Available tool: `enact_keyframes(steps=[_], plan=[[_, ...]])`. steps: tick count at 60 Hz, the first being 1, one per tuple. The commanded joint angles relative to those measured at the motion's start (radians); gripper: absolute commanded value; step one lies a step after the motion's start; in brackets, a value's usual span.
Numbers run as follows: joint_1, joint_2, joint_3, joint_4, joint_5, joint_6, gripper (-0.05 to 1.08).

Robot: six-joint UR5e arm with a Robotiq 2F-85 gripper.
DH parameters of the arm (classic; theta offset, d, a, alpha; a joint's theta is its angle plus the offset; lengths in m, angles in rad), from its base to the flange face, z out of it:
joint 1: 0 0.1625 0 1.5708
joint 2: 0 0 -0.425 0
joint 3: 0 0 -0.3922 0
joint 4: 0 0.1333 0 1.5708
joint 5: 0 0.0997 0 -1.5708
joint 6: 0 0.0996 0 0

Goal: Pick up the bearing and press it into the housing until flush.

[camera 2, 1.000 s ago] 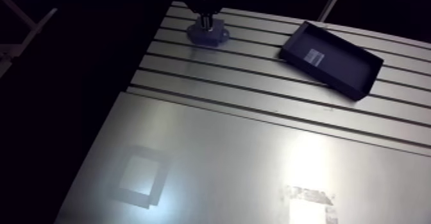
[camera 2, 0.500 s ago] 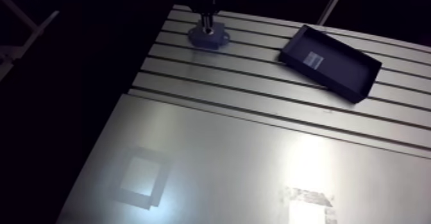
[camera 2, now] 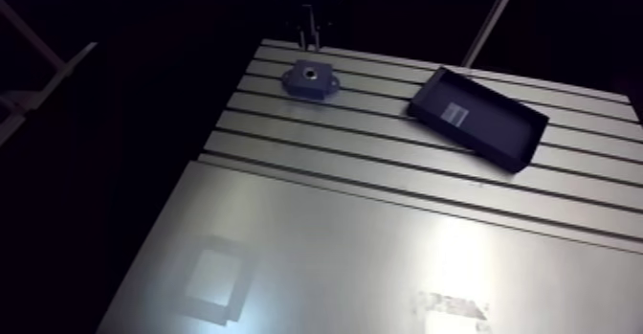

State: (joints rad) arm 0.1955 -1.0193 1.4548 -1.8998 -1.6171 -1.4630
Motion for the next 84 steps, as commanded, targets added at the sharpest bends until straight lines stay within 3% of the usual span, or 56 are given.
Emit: enact_keyframes(steps=[1,11,16,18,30,39,49,62,70,84], plan=[[-0.04,-0.122,0.006,0.134,-0.014,-0.083,0.0],[-0.142,-0.215,0.004,0.277,-0.009,-0.129,0.0],[-0.173,-0.252,0.012,0.283,-0.007,-0.135,0.0],[-0.2,-0.305,0.024,0.29,-0.007,-0.172,0.0],[-0.253,-0.35,0.035,0.298,-0.003,-0.22,0.01],[-0.254,-0.387,0.041,0.296,0.01,-0.224,0.01],[-0.274,-0.418,0.04,0.3,0.012,-0.228,0.01],[-0.278,-0.433,0.039,0.31,0.015,-0.228,0.01],[-0.283,-0.436,0.033,0.308,0.039,-0.227,0.01],[-0.283,-0.436,0.026,0.308,0.041,-0.216,0.01]])
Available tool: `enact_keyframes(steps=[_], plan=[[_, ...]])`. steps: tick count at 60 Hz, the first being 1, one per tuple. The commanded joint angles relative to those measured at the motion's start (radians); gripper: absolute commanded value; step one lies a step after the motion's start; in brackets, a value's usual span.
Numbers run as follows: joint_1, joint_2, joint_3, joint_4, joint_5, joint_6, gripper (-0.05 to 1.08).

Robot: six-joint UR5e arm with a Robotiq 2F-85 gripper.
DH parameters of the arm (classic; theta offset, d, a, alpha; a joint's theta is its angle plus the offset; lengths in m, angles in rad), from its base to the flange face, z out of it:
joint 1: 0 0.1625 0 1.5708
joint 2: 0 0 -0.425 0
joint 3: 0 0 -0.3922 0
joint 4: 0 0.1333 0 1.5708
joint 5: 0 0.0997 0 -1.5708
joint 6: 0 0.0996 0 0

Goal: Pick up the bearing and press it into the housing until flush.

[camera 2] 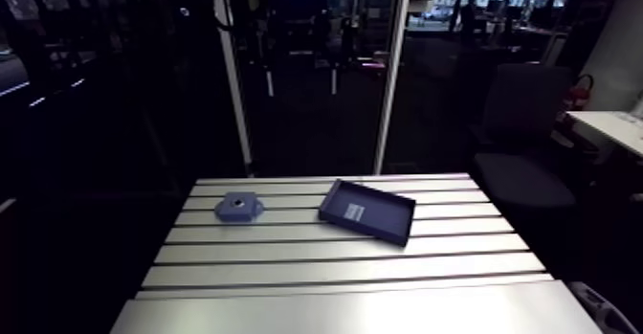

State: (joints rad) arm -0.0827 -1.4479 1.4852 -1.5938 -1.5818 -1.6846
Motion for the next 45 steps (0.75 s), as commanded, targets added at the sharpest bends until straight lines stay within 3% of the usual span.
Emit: enact_keyframes(steps=[1,45], plan=[[-0.005,-0.007,-0.004,0.002,0.006,0.006,0.01],[-0.005,-0.01,-0.006,-0.001,0.013,0.006,0.01]])
